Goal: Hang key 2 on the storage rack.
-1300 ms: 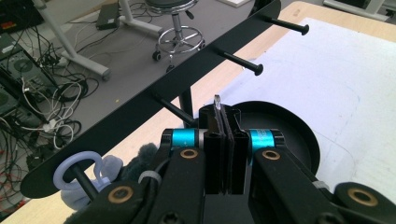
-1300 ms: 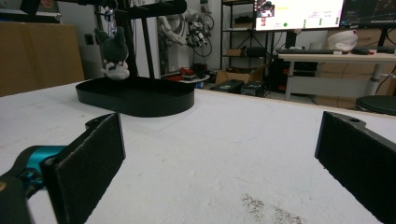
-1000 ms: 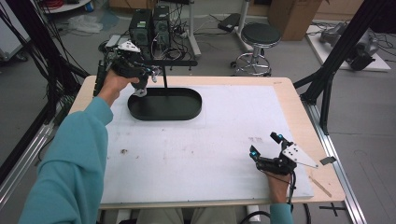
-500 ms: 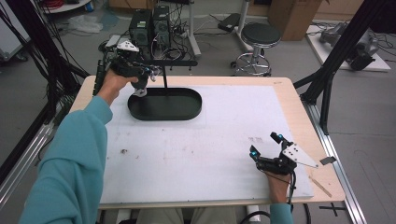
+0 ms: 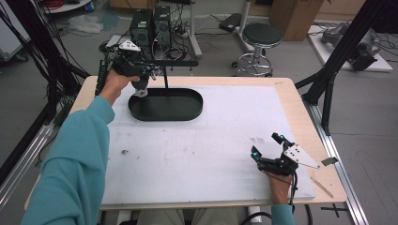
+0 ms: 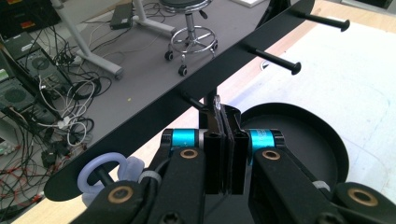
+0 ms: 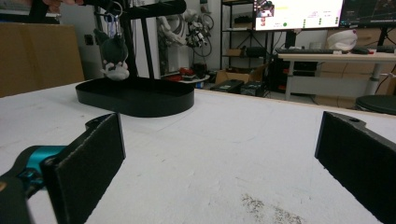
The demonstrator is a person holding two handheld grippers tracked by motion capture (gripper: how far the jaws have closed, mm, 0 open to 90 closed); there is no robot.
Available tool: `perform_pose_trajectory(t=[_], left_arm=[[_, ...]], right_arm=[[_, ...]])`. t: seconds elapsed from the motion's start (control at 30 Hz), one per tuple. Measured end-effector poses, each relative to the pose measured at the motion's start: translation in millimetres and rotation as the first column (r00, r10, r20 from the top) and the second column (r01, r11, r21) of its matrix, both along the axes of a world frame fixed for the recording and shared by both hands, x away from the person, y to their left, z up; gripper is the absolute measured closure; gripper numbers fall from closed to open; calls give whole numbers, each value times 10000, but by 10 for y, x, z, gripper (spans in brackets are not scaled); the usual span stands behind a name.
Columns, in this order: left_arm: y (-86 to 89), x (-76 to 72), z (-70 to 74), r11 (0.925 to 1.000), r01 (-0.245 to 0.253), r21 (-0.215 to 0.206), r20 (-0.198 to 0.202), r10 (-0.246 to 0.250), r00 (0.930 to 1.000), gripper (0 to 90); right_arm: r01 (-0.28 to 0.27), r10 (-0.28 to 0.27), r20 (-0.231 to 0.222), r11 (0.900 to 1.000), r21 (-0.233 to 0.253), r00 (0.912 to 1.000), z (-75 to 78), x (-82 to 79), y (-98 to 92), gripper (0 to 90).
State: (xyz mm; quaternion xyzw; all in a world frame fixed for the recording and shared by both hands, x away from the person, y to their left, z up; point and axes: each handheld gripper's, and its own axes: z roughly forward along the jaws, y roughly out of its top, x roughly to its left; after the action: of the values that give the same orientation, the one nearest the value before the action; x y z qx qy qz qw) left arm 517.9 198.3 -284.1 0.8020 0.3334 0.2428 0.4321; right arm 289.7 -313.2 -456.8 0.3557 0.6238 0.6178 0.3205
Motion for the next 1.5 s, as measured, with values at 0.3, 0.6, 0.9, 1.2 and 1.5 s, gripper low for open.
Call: perform_pose_trajectory(t=[0.3,0.6,0.9,1.2,1.5], left_arm=[[-8,27,-12,9999,-128,-70,207,129,9997,881],[4,60,-41,9993,-201,-307,163,206,9997,880],[19,50,10,9942,-711,-806,774,774,9940,793],[65,29,58,9875,-1086,-1139,1452,1247,9815,334],[125,-73,158,9814,-1003,-1638,2017,1328,9704,17]], right_arm=[[-11,11,-9,10000,17,10000,0,0,0,8],[2,-2,-1,10000,-6,10000,0,1,0,8],[-12,12,6,10000,10,10000,0,0,1,8],[-7,7,2,10000,12,10000,0,0,1,8],[-22,22,57,10000,-54,10000,-1,2,-1,8]])
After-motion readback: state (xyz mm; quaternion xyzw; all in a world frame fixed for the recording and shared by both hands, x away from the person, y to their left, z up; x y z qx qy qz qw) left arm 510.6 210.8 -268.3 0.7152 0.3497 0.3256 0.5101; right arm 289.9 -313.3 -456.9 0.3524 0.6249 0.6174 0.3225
